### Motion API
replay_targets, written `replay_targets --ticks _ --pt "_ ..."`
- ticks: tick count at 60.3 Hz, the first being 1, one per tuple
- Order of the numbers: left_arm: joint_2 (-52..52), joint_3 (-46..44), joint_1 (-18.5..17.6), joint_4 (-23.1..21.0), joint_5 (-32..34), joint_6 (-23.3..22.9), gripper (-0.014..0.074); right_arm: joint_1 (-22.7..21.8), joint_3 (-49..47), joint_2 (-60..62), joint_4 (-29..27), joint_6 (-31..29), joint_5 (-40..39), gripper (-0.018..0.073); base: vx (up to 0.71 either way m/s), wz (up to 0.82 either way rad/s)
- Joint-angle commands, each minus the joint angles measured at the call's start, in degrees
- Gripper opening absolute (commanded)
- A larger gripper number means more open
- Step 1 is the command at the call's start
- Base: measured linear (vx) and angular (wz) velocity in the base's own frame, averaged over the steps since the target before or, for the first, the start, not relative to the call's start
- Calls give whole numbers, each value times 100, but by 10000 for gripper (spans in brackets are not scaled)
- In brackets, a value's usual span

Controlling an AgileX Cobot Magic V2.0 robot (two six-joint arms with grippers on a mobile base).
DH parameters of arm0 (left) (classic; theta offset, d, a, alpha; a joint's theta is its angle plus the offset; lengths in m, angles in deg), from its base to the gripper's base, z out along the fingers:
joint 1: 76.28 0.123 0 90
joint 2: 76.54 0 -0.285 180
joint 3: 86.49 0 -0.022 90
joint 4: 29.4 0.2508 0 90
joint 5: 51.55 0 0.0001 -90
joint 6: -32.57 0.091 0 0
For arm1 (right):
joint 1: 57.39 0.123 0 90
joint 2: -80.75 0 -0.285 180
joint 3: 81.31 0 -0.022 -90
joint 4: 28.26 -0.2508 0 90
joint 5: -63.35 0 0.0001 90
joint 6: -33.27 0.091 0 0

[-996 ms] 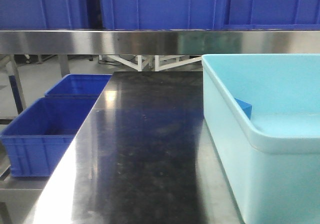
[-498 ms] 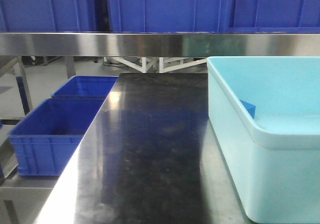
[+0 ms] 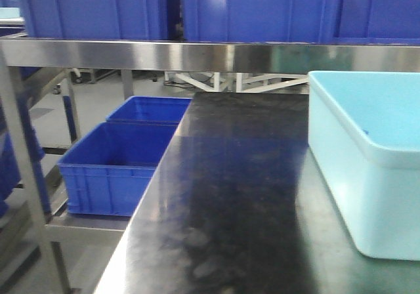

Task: Pick red cube and place on left shelf
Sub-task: 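Hold the red cube in the right gripper while driving away from the table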

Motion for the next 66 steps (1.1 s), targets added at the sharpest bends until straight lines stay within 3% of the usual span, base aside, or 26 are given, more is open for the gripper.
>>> replay_targets --ticks 1,66 --pt "-40 126 -30 -57 542 3 106 -29 -164 -96 66 -5 -478 57 -12 50" --pt "-40 126 -30 -57 542 3 106 -29 -164 -96 66 -5 -478 57 -19 25"
